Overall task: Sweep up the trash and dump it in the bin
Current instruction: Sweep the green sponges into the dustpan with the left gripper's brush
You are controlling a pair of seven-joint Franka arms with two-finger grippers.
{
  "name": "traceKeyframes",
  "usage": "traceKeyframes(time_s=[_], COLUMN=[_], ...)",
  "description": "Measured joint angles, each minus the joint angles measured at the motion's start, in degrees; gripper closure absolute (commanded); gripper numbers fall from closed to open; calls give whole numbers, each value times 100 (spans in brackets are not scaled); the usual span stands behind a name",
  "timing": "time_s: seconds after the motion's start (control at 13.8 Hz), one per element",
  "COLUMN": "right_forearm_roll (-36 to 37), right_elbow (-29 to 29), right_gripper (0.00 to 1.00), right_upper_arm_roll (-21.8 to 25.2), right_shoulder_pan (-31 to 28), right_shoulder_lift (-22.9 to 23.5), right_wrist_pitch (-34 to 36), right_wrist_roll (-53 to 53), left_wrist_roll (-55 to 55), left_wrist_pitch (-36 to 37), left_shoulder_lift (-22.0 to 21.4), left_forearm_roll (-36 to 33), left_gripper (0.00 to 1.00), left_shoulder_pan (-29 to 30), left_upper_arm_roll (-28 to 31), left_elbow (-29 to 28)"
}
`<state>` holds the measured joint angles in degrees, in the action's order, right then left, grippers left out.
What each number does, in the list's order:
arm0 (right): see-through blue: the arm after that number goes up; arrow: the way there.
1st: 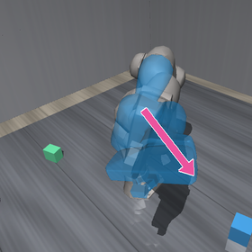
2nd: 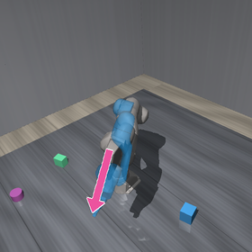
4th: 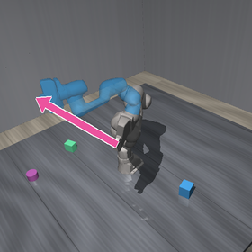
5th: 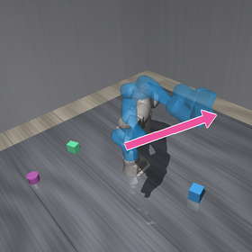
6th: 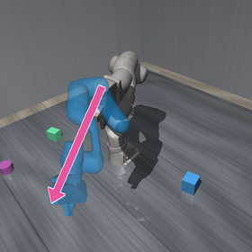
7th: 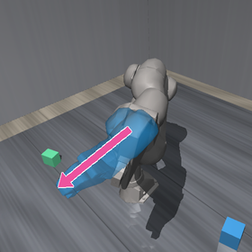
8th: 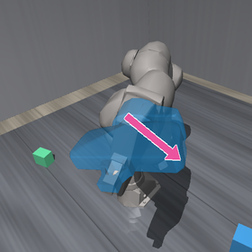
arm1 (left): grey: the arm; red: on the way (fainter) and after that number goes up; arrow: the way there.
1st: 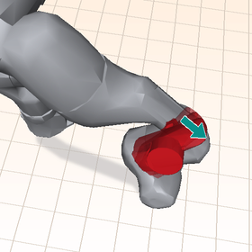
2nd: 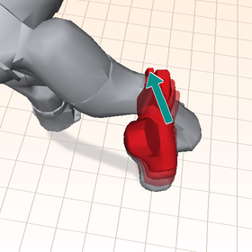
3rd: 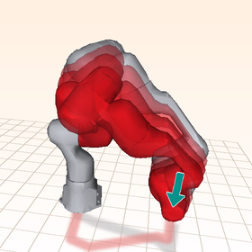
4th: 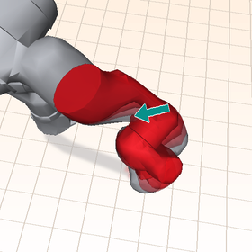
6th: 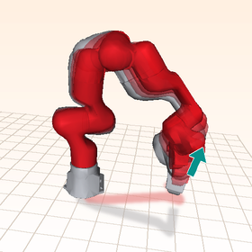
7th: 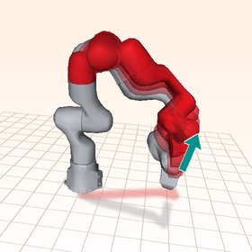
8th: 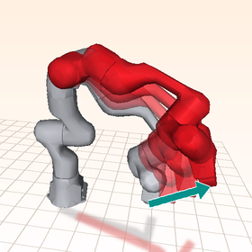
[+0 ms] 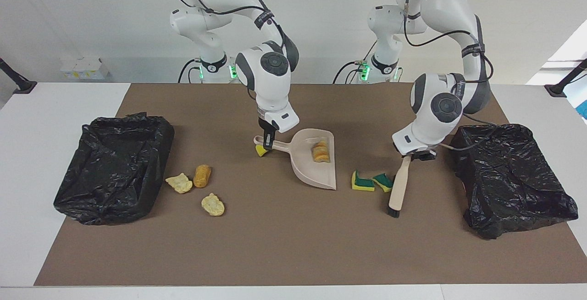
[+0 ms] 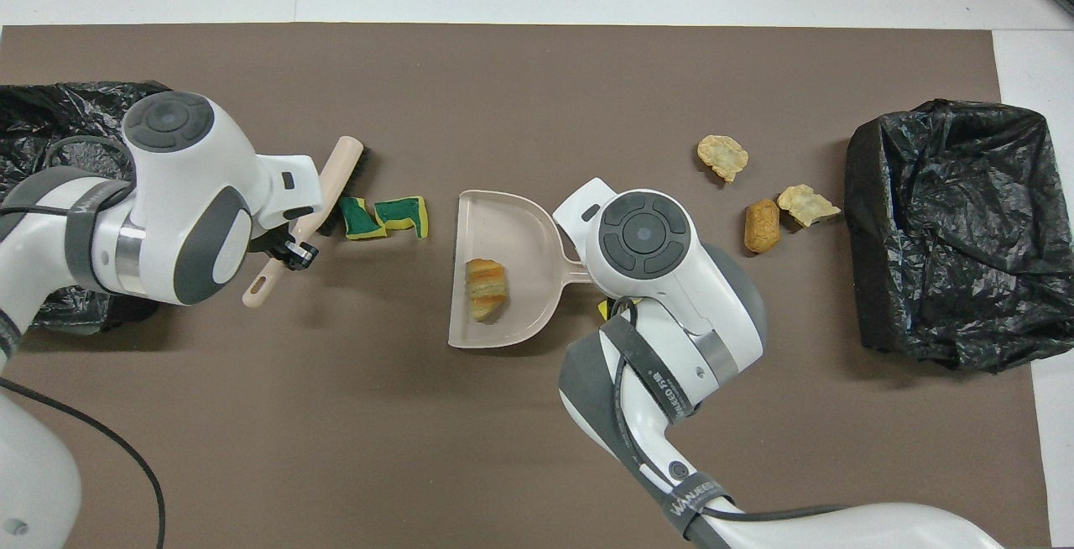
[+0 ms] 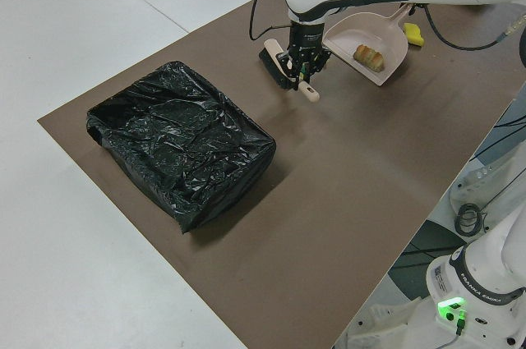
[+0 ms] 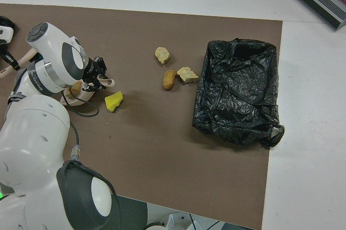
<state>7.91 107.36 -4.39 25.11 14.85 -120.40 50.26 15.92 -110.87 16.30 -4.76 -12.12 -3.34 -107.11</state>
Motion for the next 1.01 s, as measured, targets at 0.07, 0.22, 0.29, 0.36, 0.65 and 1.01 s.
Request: traceKeyframes(time_s=[0.07,0.22,0.29,0.36,0.65,1.01], right_forearm_roll=[0,0,0,0,0,0], right_elbow=[0,0,0,0,4,4], right_gripper=[100,100,100,100,100,100], right_upper_arm_roll=[0,0,0,0,0,0], right_shoulder_pan=[0,6,17,28,36,47], right_shoulder_lift=[0,0,0,0,0,0], right_wrist_pitch=[0,0,0,0,0,0], right_wrist_roll=[-11,-35,-37,-44,-49,-54], left_wrist_roll=[-2,-16,-25,-72,-836,-1608], left_wrist_pitch=[142,479,645,772,844,1152], left_shoulder_lift=[-44,-154,-213,-261,-392,-1087], left_forearm_roll=[37,245,381,530,1163,1339], left_gripper=[100,100,100,100,100,100], left_shoulder_pan=[-222,-599,-751,-879,-1189,-1182], left_upper_arm_roll=[-7,-19,-22,-22,-38,36], left_elbow=[-28,-90,-119,-140,-132,-90])
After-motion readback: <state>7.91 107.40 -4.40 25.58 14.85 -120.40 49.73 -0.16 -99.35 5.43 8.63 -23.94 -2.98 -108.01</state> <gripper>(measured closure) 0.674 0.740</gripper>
